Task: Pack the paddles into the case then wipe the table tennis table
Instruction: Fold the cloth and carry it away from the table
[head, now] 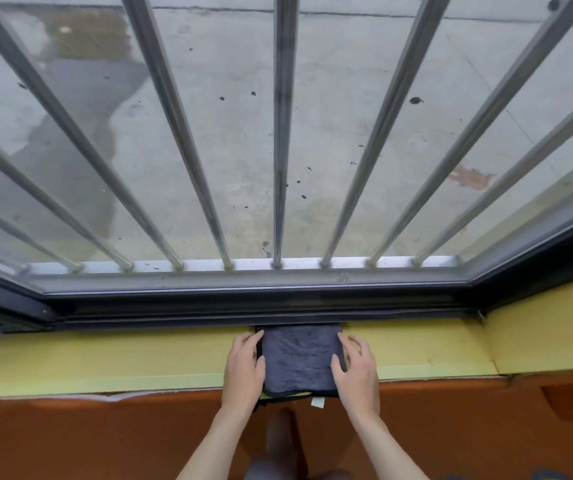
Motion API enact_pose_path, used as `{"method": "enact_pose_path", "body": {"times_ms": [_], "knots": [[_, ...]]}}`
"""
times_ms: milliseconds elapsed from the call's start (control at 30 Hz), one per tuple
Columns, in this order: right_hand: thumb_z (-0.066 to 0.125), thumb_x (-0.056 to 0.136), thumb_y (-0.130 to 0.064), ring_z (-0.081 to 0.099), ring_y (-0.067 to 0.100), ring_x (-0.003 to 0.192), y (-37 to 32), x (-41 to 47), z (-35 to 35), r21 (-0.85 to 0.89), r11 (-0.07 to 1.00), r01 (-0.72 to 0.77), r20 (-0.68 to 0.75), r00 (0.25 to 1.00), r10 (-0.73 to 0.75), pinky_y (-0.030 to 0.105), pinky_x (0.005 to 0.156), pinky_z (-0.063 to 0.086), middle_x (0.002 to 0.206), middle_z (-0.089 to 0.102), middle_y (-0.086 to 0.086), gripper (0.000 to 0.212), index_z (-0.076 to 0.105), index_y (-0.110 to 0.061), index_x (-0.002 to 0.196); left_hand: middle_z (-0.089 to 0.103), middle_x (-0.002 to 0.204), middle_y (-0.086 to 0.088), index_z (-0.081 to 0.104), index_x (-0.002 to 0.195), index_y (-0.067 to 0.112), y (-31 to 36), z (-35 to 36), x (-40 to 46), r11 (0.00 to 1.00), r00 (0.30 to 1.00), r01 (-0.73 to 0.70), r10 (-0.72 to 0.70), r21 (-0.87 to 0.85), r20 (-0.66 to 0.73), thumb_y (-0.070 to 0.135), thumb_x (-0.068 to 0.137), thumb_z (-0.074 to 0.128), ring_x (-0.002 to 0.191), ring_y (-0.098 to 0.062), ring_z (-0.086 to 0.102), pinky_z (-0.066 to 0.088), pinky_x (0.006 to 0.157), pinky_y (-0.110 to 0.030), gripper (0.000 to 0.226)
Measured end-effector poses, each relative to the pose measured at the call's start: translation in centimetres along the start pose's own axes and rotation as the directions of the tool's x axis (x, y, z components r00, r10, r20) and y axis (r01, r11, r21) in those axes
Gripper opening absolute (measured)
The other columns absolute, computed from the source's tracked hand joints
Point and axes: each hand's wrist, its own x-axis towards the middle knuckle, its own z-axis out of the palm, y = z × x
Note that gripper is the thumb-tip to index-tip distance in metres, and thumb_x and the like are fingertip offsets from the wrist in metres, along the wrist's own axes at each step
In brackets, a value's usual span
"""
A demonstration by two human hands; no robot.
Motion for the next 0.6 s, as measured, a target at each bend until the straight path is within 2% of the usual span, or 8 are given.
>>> {"method": "enact_pose_path", "body": {"times_ms": [133,267,433,600], "knots": [[0.065,0.100,-0.012,0.056,0.013,0.124,0.2,0.3,0.5,-0.003,0.998,0.056,0.034,0.998,-0.055,0.031,0.107,0.050,0.137,0.054,-0.007,0.048,0.057,-0.017,0.147,0.047,0.146,0.005,0.053,0.150,0.016,0.9,0.5,-0.2,1.000,1.000,-0.005,0.006,0.024,-0.021,-0.004,0.099,0.056,0.132,-0.017,0.050,0.043,0.115,-0.036,0.054],[0.063,0.099,-0.005,0.058,0.017,0.119,-0.9,1.6,1.0,0.008,1.000,0.022,0.005,1.000,-0.022,0.033,0.106,0.050,0.134,0.056,-0.003,0.046,0.058,-0.012,0.145,0.047,0.150,0.002,0.054,0.149,0.012,1.7,0.4,0.4,1.000,1.000,0.004,-0.004,0.023,-0.026,-0.007,0.099,0.054,0.137,-0.018,0.046,0.038,0.117,-0.031,0.054],[0.064,0.099,-0.009,0.056,0.013,0.120,-1.1,1.6,0.7,0.017,1.000,0.011,0.000,1.000,-0.011,0.029,0.106,0.049,0.132,0.055,-0.006,0.045,0.060,-0.016,0.144,0.051,0.145,0.006,0.058,0.145,0.015,1.0,0.4,0.4,1.000,0.998,-0.012,0.011,-0.020,-0.058,-0.004,0.098,0.057,0.132,-0.015,0.051,0.046,0.114,-0.040,0.050],[0.064,0.100,-0.019,0.054,0.005,0.117,-0.3,0.4,-0.8,-0.073,0.994,0.076,0.047,0.996,-0.072,0.019,0.097,0.051,0.129,0.053,-0.014,0.039,0.061,-0.026,0.138,0.055,0.129,0.011,0.062,0.134,0.018,1.6,0.1,-0.7,0.998,0.995,-0.038,0.042,0.048,-0.092,0.005,0.099,0.060,0.119,-0.009,0.055,0.051,0.107,-0.035,0.037]]}}
